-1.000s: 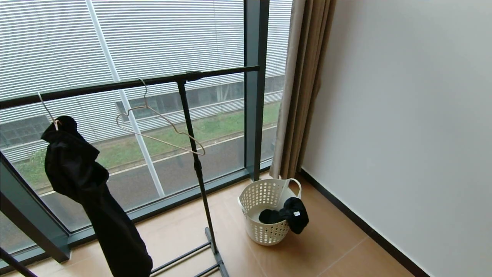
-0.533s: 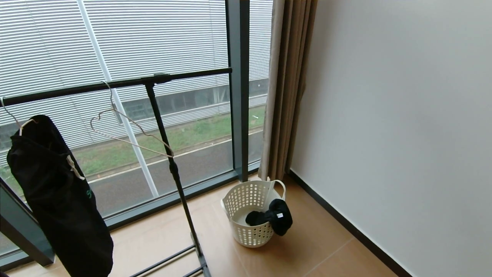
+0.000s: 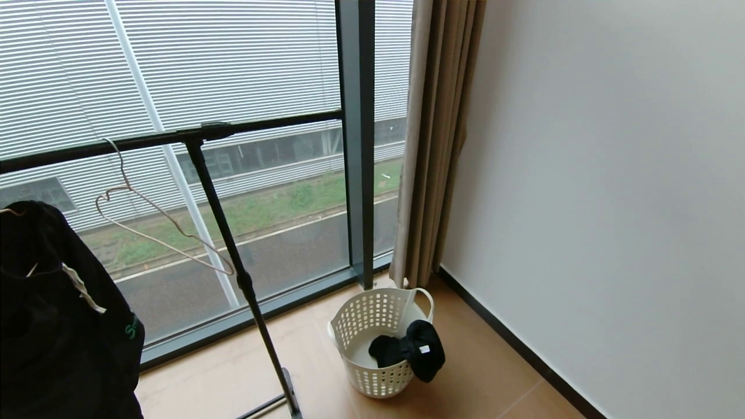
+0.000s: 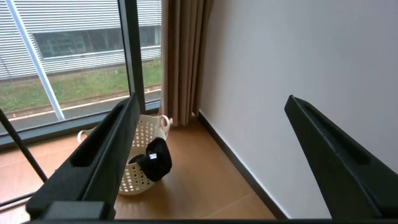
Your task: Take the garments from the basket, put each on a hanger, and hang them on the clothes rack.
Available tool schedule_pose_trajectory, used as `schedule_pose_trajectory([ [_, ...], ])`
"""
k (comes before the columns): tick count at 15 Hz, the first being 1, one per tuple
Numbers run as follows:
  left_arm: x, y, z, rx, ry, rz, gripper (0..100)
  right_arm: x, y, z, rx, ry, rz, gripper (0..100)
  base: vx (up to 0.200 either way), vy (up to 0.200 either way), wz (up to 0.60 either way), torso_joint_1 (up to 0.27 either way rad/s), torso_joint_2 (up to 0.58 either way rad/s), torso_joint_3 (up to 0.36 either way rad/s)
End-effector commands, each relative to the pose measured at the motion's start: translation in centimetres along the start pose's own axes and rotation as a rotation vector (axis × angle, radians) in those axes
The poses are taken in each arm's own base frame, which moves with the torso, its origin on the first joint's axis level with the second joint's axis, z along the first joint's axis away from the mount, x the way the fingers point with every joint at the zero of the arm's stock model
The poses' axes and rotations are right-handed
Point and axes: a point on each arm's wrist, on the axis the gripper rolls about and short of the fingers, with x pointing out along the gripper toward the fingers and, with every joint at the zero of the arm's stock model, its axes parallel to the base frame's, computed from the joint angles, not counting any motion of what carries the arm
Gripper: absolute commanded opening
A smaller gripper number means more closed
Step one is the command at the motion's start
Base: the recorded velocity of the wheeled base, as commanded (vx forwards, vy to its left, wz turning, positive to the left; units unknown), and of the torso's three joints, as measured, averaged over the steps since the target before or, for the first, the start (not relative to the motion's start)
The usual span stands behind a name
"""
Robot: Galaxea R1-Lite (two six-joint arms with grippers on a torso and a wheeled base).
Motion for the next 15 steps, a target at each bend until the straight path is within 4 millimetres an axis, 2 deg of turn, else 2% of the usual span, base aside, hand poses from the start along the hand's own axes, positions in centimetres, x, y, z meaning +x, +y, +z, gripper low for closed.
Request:
schedule_pose_trajectory([
  [1, 0.02, 0.00, -0.02, -0.001, 0.003, 0.000, 100, 0.01, 0.00, -0.01, 0.000, 0.003, 0.001, 100, 0.200, 0.000, 0.00, -0.090, 0.23, 0.124],
  [8, 0.01, 0.00, 0.02, 0.001, 0.002, 0.000, 100, 0.01, 0.00, -0.01, 0.000, 0.003, 0.001, 100, 0.200, 0.000, 0.00, -0.182, 0.43, 0.246],
  [15, 0.02, 0.00, -0.02, -0.002, 0.003, 0.000, 100, 0.01, 0.00, -0.01, 0.000, 0.003, -0.001, 100, 0.000, 0.000, 0.00, -0.214, 0.54, 0.330],
])
